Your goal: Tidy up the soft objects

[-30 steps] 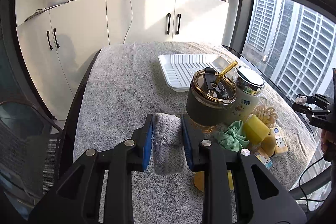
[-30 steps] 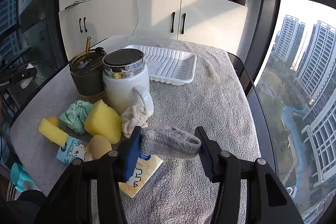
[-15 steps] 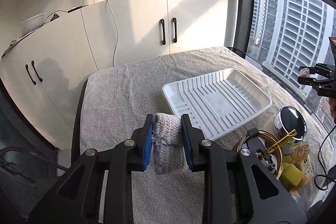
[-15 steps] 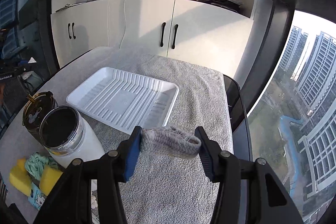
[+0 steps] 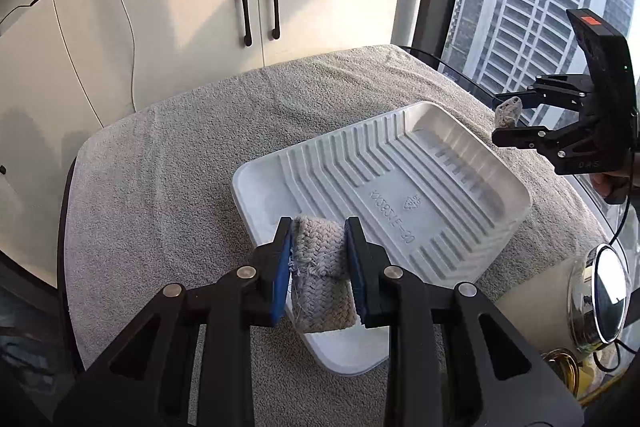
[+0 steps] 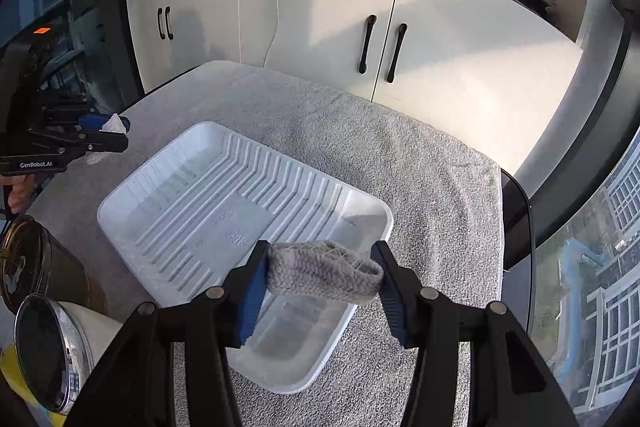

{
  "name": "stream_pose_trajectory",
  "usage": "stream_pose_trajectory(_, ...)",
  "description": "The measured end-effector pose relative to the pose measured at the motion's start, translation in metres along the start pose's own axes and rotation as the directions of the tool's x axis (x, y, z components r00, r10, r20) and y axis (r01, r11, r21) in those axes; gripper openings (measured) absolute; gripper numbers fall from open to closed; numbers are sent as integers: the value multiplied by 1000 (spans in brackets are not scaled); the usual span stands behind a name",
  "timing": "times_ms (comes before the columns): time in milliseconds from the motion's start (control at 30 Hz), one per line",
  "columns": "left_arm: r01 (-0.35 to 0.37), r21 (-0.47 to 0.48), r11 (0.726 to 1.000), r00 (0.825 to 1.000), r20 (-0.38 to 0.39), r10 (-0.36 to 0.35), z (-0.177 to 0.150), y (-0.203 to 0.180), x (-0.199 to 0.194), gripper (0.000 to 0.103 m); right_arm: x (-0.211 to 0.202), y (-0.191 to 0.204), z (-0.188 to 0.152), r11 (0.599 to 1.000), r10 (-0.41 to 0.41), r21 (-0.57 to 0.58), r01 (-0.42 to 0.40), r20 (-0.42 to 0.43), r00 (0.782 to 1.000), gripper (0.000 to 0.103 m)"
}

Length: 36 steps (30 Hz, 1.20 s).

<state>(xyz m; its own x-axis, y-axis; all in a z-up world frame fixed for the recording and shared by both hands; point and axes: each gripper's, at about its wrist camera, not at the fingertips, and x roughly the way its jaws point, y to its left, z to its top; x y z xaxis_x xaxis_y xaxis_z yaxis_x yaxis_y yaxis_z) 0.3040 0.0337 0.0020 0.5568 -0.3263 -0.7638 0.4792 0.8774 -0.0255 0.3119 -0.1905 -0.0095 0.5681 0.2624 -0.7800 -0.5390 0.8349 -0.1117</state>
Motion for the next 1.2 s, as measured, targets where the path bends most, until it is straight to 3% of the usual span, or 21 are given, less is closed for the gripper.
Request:
stream_pose_trajectory(433, 47, 35, 998, 996, -82, -44, 4, -8, 57, 24, 68, 10, 4, 998, 39, -45, -43, -83, 996, 54)
stream_pose_trajectory(767, 45, 34, 998, 990, -139, -40, -4, -12, 84, 24, 87, 12, -3, 997, 56, -41, -61, -119, 991, 54)
stream_pose_trajectory(1200, -3, 38, 999, 993, -118, 7, -5, -16, 84, 26, 92, 4, -9, 997, 75, 2, -75, -97, 992, 56)
